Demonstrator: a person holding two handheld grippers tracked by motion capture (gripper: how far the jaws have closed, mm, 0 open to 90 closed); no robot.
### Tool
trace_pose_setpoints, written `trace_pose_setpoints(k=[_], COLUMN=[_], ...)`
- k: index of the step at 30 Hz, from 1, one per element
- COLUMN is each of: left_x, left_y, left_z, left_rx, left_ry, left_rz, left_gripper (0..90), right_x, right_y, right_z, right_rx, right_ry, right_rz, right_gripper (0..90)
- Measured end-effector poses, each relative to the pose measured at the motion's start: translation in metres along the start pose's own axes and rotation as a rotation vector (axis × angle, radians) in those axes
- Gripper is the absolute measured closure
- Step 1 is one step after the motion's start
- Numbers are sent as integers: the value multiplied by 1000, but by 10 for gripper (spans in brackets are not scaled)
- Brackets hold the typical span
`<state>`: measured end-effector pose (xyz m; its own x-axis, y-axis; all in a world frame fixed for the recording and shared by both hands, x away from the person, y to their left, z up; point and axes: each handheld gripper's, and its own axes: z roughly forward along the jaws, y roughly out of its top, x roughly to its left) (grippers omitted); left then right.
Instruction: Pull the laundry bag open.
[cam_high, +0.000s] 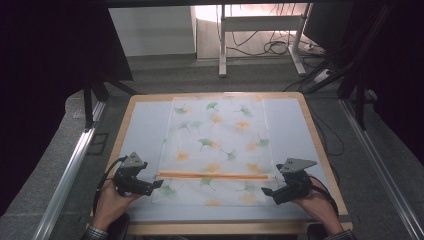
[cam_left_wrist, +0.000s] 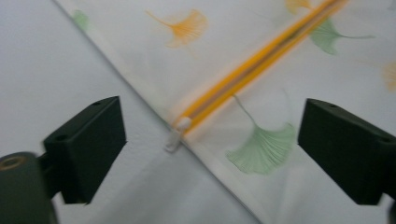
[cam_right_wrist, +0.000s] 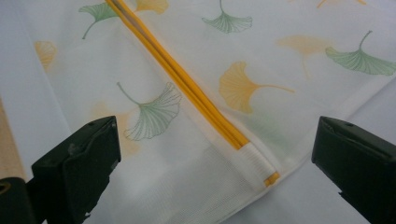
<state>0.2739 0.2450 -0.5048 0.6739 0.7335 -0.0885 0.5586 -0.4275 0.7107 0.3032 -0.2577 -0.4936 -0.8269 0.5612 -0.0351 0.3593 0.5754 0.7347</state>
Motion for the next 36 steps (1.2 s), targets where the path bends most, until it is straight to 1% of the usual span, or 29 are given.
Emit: trace_pose_setpoints(k=[4, 5, 9, 12, 14, 19, 22, 23, 25, 29, 31, 36], left_x=[-3, -4, -7, -9, -10, -13, -15, -16, -16, -16, -15, -14], left_y=[-6, -8, -13, -17, -19, -23, -25, -26, -28, -33, -36, -44], left_z=[-7, -8, -14, -17, -18, -18, -20, -20, -21, -24, -25, -26], left_rx=[-7, -13, -13, -21, -20, -20, -31, -34, -39, -50, -60, -64], left_ry=[0, 8, 33, 40, 44, 75, 95, 99, 106, 114, 110, 107], left_rz=[7, 5, 25, 25, 31, 45, 54, 55, 53, 43, 34, 12], left_gripper=[50, 49, 61, 60, 51, 25, 13, 9, 2, 0, 0, 0], right_x=[4, 5, 7, 9, 10, 12, 14, 14, 15, 15, 15, 12], right_y=[-3, -3, -6, -8, -10, -15, -19, -21, -25, -33, -36, -41], right_z=[-6, -8, -16, -21, -24, -33, -37, -39, -41, -45, -48, -53], right_rx=[-5, -10, -33, -49, -57, -83, -84, -83, -80, -74, -77, -96], right_ry=[-1, -3, -14, -24, -35, -56, -57, -64, -67, -66, -64, -54], right_rz=[2, 3, 32, 54, 66, 97, 104, 99, 101, 122, 134, 169], right_gripper=[11, 11, 10, 8, 6, 3, 1, 0, 0, 0, 0, 0])
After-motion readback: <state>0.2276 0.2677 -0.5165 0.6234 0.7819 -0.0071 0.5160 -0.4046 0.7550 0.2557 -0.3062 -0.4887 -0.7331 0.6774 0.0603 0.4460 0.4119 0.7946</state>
